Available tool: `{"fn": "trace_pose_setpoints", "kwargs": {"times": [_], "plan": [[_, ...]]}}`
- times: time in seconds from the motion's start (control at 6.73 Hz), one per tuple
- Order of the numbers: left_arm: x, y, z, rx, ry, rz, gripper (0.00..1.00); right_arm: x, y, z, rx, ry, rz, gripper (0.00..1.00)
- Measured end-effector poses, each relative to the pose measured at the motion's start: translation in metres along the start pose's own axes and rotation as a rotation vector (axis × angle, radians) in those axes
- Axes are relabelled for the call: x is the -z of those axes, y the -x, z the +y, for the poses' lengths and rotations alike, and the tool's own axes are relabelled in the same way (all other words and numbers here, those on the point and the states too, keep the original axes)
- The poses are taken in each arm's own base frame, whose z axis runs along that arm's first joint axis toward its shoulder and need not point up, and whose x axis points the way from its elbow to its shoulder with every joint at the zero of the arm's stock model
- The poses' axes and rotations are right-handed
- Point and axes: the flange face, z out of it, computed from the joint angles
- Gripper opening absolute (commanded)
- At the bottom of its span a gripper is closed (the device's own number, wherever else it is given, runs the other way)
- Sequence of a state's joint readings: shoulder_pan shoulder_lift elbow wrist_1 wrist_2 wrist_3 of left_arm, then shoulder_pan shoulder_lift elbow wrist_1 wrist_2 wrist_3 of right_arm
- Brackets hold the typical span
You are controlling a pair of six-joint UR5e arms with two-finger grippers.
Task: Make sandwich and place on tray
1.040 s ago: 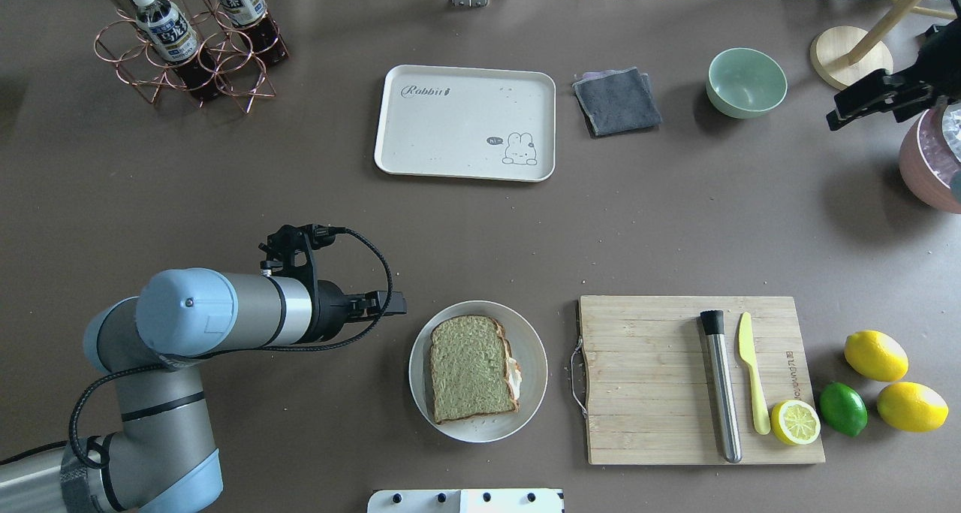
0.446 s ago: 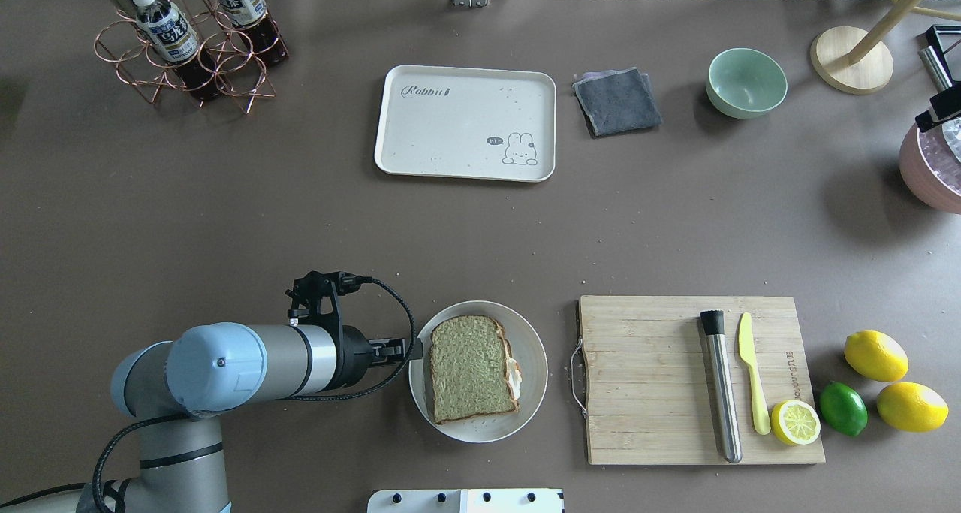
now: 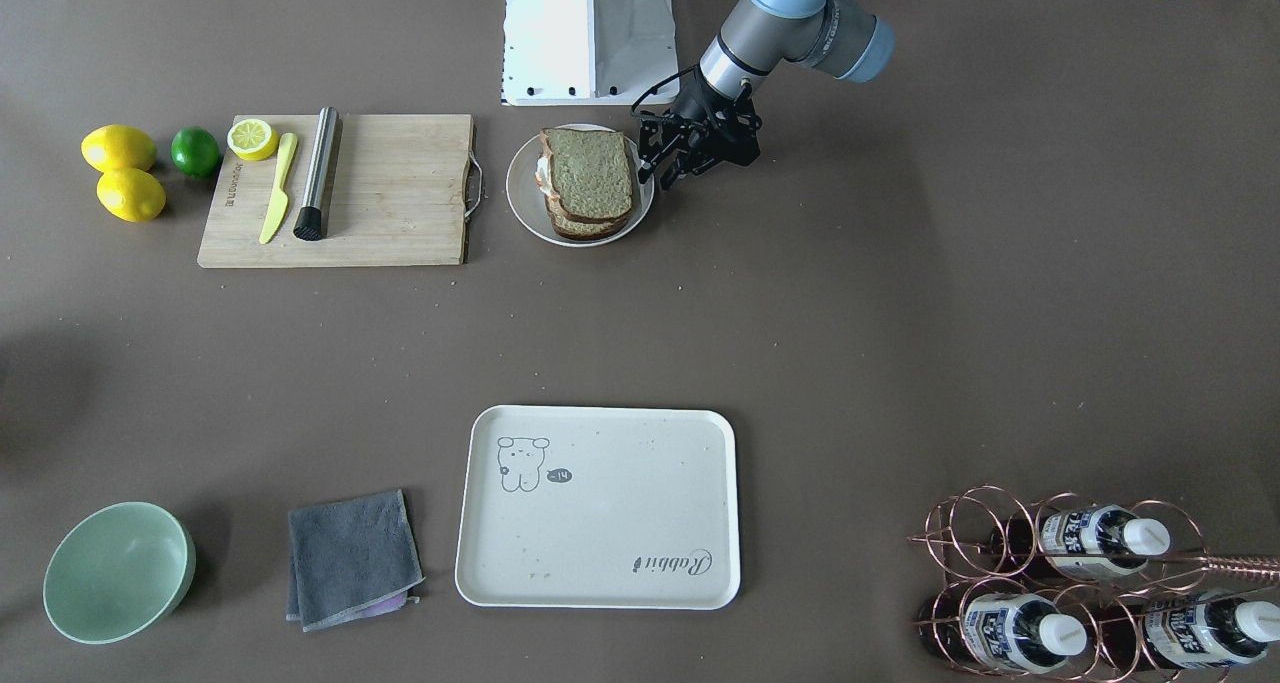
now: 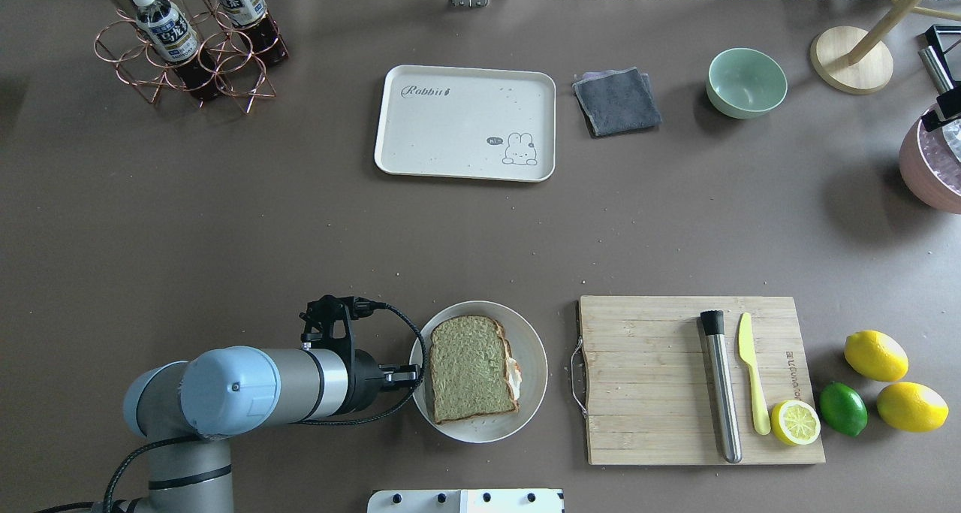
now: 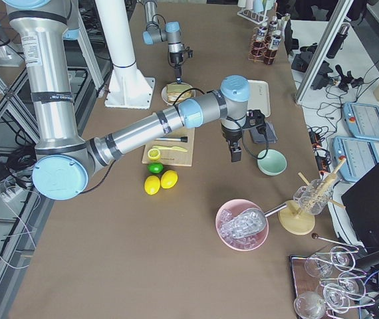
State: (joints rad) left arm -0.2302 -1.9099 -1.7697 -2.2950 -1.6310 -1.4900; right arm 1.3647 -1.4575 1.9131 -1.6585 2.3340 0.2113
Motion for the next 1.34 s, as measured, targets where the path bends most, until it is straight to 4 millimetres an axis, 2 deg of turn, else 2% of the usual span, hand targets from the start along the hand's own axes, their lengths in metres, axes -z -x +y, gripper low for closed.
{"fn": "trace_pose_setpoints", "kwargs": {"times": [0.59,0.74,0.89,1.34], "plan": [[-0.004,-0.008,0.001,-0.005,0.003,0.006,0.22,0.000,-0.002,-0.002,-0.004,-0.001,0.000,1.00],[-0.006,-0.007,0.000,-0.005,0.002,0.003,0.15,0.000,-0.004,-0.002,-0.006,-0.003,0.001,1.00],[-0.008,-0.006,0.000,-0.005,0.001,-0.001,0.00,0.001,-0.005,-0.001,-0.008,-0.003,0.001,1.00],[-0.002,-0.010,-0.013,-0.001,-0.014,0.009,0.00,-0.002,-0.011,0.003,-0.017,0.003,0.007,1.00]]}}
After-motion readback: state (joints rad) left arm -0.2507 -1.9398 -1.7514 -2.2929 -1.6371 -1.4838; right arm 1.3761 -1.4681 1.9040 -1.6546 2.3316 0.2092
